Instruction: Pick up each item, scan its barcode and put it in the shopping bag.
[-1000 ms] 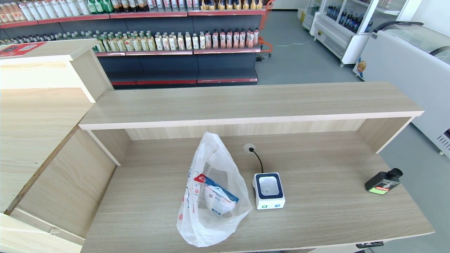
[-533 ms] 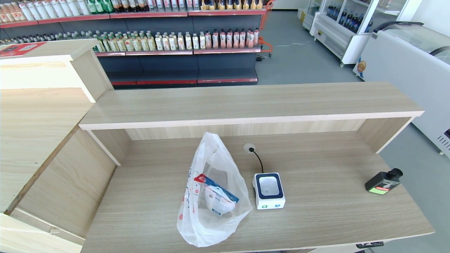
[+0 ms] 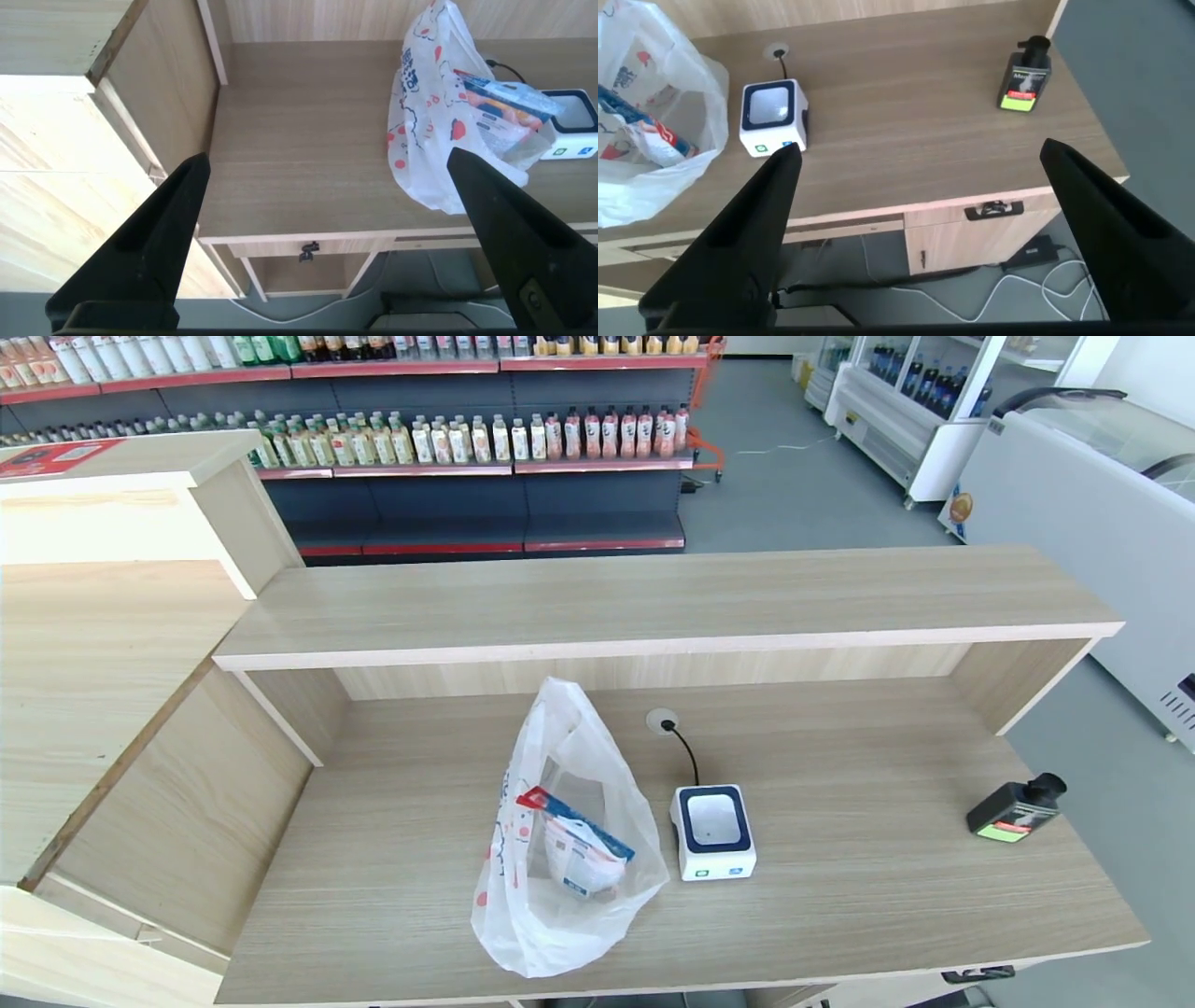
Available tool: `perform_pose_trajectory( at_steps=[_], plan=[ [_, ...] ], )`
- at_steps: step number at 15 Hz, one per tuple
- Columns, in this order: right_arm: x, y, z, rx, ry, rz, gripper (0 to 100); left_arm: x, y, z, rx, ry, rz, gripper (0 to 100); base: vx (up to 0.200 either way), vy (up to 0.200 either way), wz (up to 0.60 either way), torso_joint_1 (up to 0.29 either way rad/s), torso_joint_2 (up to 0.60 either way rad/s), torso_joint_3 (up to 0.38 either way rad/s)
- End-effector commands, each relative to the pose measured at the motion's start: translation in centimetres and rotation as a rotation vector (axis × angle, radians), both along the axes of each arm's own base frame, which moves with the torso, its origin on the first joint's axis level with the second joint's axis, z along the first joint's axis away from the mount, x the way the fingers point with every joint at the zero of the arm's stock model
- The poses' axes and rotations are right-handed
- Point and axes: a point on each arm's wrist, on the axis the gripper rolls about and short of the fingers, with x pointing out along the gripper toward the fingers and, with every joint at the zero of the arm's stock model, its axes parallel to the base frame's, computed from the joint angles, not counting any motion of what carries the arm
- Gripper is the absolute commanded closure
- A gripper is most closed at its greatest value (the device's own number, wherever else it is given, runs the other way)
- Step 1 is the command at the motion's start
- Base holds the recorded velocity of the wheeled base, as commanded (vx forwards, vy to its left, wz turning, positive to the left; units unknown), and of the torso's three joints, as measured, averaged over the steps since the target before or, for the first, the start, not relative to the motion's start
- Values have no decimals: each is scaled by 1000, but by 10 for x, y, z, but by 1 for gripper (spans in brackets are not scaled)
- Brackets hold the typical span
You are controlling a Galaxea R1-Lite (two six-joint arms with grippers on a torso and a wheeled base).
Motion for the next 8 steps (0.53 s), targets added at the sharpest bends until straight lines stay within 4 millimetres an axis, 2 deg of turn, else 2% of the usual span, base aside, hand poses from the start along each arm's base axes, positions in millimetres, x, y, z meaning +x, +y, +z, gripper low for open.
perform_pose_trajectory(
  at_steps=[1,3,8],
  plan=[
    [0,0,0,1,6,0,0,0,0,0,1,-1,0,0,0,0,0,0,0,0],
    [0,0,0,3,6,0,0,0,0,0,2,-1,0,0,0,0,0,0,0,0],
    [0,0,0,1,6,0,0,0,0,0,1,-1,1,0,0,-200,0,9,-2,0]
  ],
)
